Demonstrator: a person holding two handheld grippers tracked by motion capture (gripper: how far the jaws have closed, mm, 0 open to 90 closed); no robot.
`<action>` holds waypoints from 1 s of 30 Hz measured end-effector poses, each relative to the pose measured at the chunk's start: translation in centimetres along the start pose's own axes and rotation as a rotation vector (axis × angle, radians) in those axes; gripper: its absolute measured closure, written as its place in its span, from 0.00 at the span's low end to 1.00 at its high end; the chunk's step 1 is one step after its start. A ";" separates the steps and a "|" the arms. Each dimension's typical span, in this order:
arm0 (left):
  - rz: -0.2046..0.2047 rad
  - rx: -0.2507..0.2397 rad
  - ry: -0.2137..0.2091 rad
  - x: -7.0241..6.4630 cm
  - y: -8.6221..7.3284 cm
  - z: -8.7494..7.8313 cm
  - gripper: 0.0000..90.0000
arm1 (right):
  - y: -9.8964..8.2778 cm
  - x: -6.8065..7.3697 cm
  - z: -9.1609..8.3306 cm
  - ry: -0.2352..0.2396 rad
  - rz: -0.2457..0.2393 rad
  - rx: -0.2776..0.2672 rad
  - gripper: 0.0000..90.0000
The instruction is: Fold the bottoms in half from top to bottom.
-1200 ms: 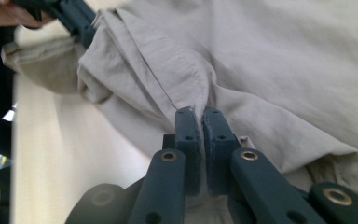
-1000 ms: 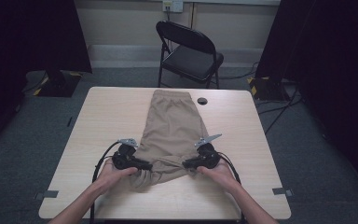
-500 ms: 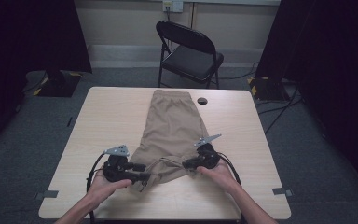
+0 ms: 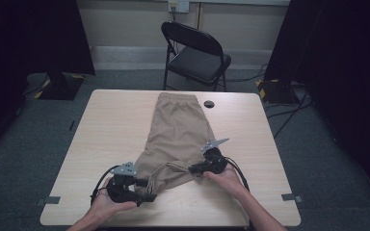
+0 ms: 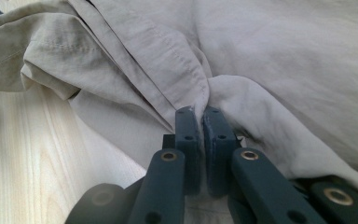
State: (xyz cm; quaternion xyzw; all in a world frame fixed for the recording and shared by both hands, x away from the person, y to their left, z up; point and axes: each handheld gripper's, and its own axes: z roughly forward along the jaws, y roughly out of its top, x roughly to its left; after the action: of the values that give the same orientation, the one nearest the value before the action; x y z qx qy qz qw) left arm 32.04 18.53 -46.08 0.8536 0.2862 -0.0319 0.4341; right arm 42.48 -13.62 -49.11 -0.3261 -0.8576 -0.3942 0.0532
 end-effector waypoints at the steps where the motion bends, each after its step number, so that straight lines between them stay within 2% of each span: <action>1: 0.003 0.015 0.026 -0.1 -0.1 0.2 0.35 | 0.0 0.0 0.0 0.000 -0.001 -0.001 0.96; 2: 0.005 0.030 0.046 0.0 -0.2 0.3 0.36 | 0.0 0.0 0.0 -0.001 -0.001 -0.001 0.96; 4: 0.002 0.014 0.064 0.6 -0.1 0.2 0.49 | 0.0 0.1 0.0 -0.004 -0.003 -0.001 0.96; 5: 0.002 -0.015 0.072 1.5 0.1 -0.3 0.70 | 0.0 0.1 0.0 -0.003 -0.002 -0.001 0.96; 6: 0.002 -0.015 0.072 1.5 0.1 -0.3 0.79 | 0.0 0.1 0.0 -0.003 -0.002 -0.001 0.96; 7: -0.011 -0.071 0.063 2.3 0.4 -1.1 0.88 | 0.0 0.0 -0.1 0.001 0.000 -0.003 0.96; 8: -0.011 -0.071 0.063 2.3 0.4 -1.1 0.91 | 0.0 0.0 -0.1 0.001 0.000 -0.003 0.96; 11: -0.029 -0.125 0.083 3.7 1.4 -2.2 0.94 | 0.0 -0.2 -0.6 0.032 0.012 -0.025 0.95; 12: -0.029 -0.125 0.083 3.7 1.4 -2.2 0.94 | 0.0 -0.2 -0.6 0.032 0.012 -0.025 0.95; 16: -0.066 -0.106 0.097 5.9 2.2 -1.4 0.94 | 0.0 -0.5 -1.0 0.051 0.032 -0.048 0.94; 20: -0.135 -0.097 0.103 8.5 2.4 -0.3 0.94 | -0.1 -0.4 -1.4 0.040 0.020 -0.062 0.81; 21: -0.158 -0.091 0.100 9.0 2.2 0.0 0.94 | -0.1 -0.4 -1.6 0.043 0.005 -0.069 0.78; 24: -0.159 -0.058 0.124 9.6 1.8 0.3 0.94 | -0.3 0.1 -2.8 0.042 -0.032 -0.110 0.69; 25: -0.165 -0.067 0.127 9.8 1.7 0.2 0.94 | -0.5 0.5 -3.5 0.028 -0.054 -0.125 0.63; 28: -0.174 -0.077 0.126 9.9 1.7 0.1 0.94 | -0.9 0.9 -4.0 0.015 -0.072 -0.145 0.63; 29: -0.170 -0.078 0.126 9.9 1.6 0.1 0.94 | -1.1 1.2 -4.1 0.005 -0.091 -0.165 0.65; 30: -0.166 -0.076 0.123 9.9 1.7 0.1 0.94 | -1.4 1.9 -4.3 0.006 -0.131 -0.187 0.71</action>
State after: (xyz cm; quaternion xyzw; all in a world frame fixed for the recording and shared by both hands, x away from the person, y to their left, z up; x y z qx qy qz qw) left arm 41.12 22.26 -47.91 0.8102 0.3831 -0.0041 0.4436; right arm 39.49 -16.36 -46.38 -0.2717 -0.8365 -0.4760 -0.0010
